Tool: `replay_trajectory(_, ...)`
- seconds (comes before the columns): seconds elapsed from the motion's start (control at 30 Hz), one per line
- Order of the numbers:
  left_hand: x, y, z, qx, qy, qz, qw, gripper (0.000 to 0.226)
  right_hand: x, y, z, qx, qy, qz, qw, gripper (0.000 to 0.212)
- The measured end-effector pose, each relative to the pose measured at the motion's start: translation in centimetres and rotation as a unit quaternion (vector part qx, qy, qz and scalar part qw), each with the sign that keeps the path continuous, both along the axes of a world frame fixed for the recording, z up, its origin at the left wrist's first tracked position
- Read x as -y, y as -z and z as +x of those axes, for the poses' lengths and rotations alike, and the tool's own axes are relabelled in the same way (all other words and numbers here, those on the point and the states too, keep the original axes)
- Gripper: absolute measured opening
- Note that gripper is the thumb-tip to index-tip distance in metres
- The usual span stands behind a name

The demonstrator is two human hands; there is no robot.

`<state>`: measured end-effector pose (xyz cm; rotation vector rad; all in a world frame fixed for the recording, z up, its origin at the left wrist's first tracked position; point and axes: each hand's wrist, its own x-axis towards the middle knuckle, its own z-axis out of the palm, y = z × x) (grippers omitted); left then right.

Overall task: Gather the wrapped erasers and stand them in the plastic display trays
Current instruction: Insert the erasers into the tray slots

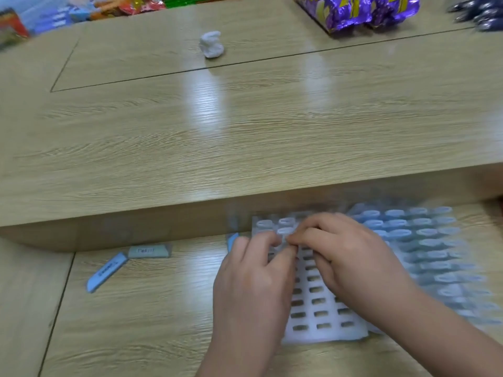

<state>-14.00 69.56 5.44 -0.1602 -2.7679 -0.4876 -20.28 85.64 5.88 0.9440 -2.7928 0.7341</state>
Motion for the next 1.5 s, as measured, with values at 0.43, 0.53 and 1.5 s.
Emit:
replay_trajectory(0.43, 16.3, 1.6, 6.2, 0.038, -0.31, 0.148, 0.938, 0.024, 17.7, -0.5, 5.2, 0.04, -0.023, 0.0, 0.999, 0.026)
replay_trajectory(0.53, 20.6, 2.6, 6.5, 0.077, -0.343, 0.076, 0.933, 0.036, 22.4, 2.1, 4.9, 0.043, 0.001, 0.086, 0.995, 0.024)
replay_trajectory(1.5, 8.7, -6.5, 4.8, 0.049, -0.176, 0.504, 0.844, 0.027, 1.7, -7.2, 5.9, 0.268, 0.207, -0.249, 0.907, 0.033)
